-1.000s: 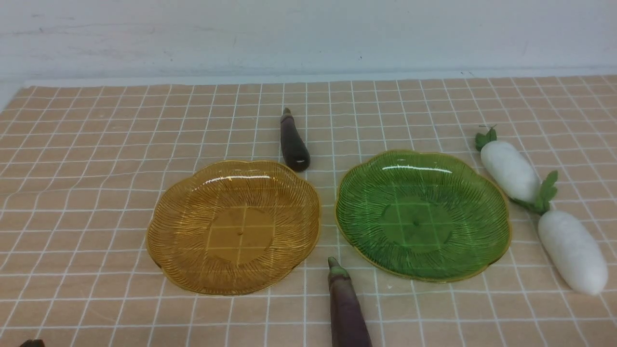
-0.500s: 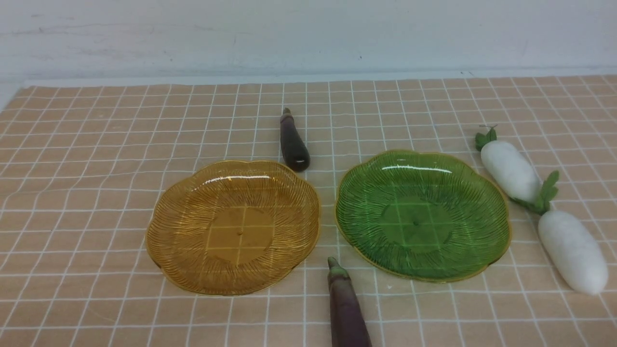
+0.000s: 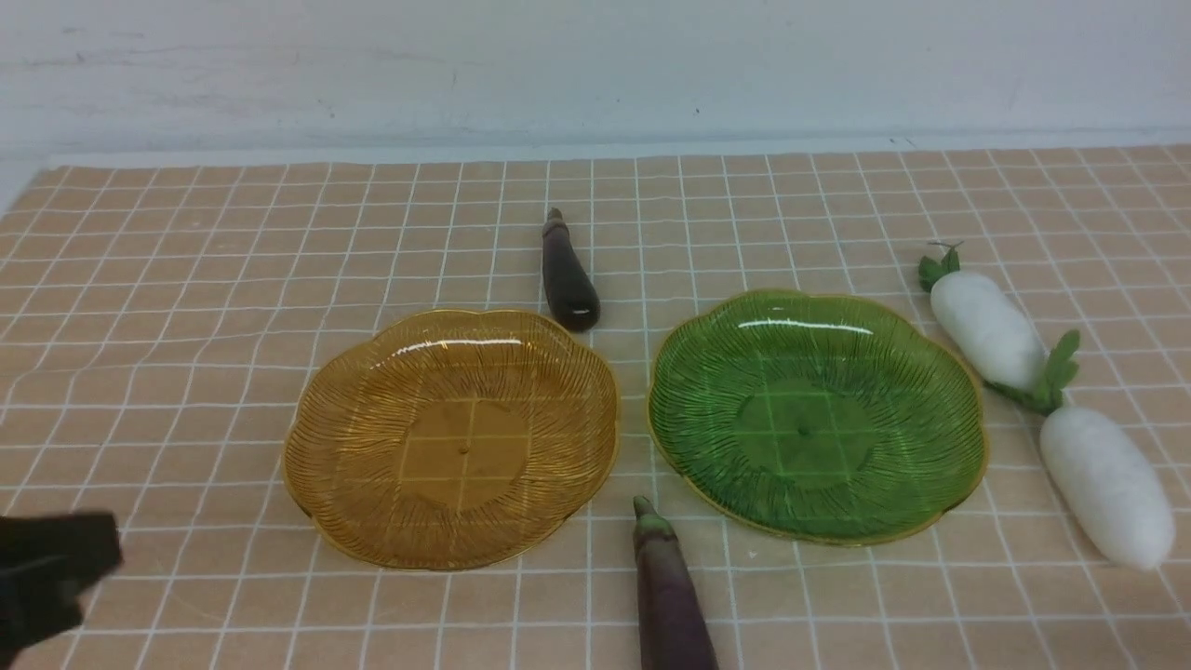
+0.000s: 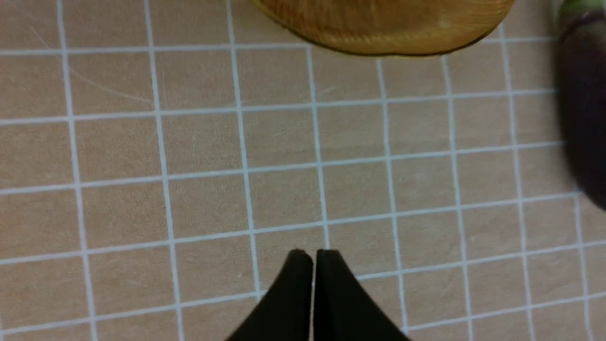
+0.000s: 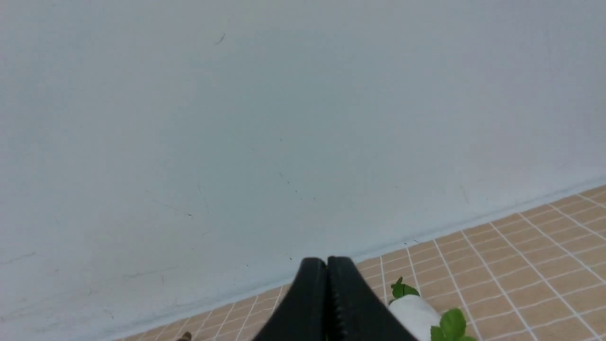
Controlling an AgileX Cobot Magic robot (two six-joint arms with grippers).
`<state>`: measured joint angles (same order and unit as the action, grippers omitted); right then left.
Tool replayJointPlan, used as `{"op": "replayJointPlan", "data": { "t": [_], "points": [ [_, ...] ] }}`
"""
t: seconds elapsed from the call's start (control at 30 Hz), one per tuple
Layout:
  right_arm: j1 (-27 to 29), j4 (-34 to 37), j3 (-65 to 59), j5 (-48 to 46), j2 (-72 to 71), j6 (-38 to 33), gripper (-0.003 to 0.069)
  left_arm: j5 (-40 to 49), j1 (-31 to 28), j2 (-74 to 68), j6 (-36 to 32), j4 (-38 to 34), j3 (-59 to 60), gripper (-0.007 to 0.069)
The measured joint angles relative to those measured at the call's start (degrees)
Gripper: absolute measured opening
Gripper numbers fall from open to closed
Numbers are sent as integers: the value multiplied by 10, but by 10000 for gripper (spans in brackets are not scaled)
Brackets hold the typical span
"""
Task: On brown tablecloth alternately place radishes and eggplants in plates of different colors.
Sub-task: 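Pick up the eggplant and place it in the yellow plate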
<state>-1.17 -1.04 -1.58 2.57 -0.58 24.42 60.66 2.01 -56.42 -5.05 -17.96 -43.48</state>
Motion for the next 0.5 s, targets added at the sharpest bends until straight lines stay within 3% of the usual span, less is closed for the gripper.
{"op": "replayJointPlan", "data": {
  "t": [0.1, 0.2, 0.33, 0.5],
  "points": [
    [0, 1, 0, 8, 0, 0, -11, -22, 33, -34, -1, 4, 0, -3],
    [0, 3, 0, 35, 0, 1, -11, -74, 143, -44, 34, 7, 0, -3],
    [0, 4, 0, 75, 0, 3, -11, -109, 305, -87, 148, 54, -21, -3],
    [0, 5, 0, 97, 0, 26, -11, -114, 423, -181, 276, 153, -83, -3]
  ]
}}
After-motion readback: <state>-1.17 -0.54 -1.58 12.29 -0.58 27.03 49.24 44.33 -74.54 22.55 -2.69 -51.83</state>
